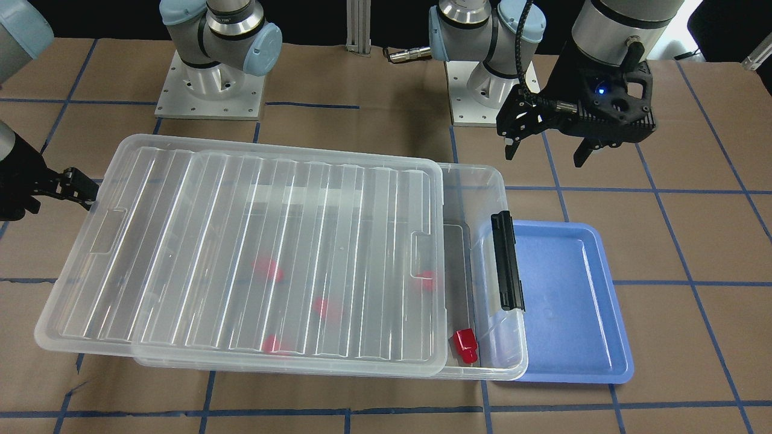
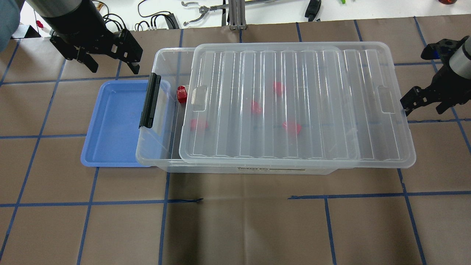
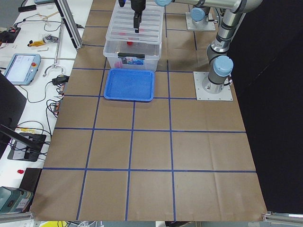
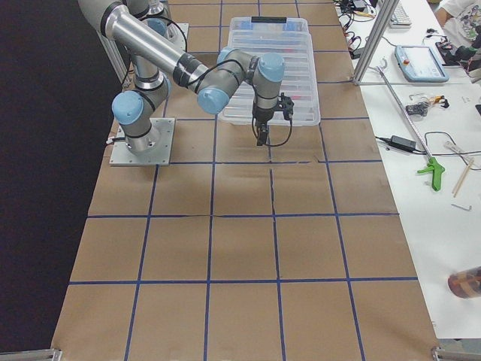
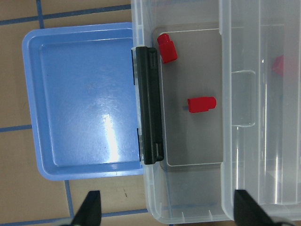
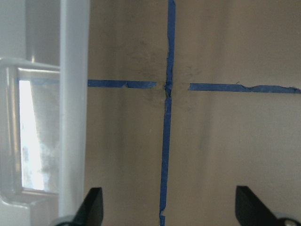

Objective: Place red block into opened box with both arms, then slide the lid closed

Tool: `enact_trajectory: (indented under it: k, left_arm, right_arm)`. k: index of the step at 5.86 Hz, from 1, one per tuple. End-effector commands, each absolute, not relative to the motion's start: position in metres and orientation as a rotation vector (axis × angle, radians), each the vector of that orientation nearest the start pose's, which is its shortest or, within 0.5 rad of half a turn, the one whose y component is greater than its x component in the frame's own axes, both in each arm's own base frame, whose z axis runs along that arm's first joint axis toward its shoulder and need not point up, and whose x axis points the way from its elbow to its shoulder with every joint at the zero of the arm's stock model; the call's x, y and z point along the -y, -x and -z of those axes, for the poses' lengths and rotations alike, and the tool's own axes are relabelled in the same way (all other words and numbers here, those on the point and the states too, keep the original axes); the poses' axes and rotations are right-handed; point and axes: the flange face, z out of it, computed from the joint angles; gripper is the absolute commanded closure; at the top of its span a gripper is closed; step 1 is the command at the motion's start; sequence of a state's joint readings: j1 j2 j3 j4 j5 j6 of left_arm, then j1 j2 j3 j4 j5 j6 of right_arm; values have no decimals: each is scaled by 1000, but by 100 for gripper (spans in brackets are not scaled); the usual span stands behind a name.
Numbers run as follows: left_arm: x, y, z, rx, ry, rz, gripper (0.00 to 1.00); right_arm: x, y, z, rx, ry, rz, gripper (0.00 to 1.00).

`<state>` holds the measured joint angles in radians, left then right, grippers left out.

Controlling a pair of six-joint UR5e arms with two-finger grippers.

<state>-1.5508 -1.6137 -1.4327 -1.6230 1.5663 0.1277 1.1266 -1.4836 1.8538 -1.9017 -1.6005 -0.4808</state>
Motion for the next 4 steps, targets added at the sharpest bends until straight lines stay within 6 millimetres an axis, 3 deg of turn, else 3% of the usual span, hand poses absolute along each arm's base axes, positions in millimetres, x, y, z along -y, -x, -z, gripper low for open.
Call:
enact_trajectory:
  k: [1, 2, 4]
  left_arm:
    - [515, 124, -529, -3138, -171, 68, 2]
    - [515, 124, -529, -3138, -171, 68, 2]
    - [515, 124, -529, -3137, -174, 68, 1]
  right_arm:
    - [509, 75, -341, -3124, 46, -54, 0]
    - [510, 58, -336, -3119, 93, -64, 0]
    - [510, 49, -333, -3079, 20, -51, 0]
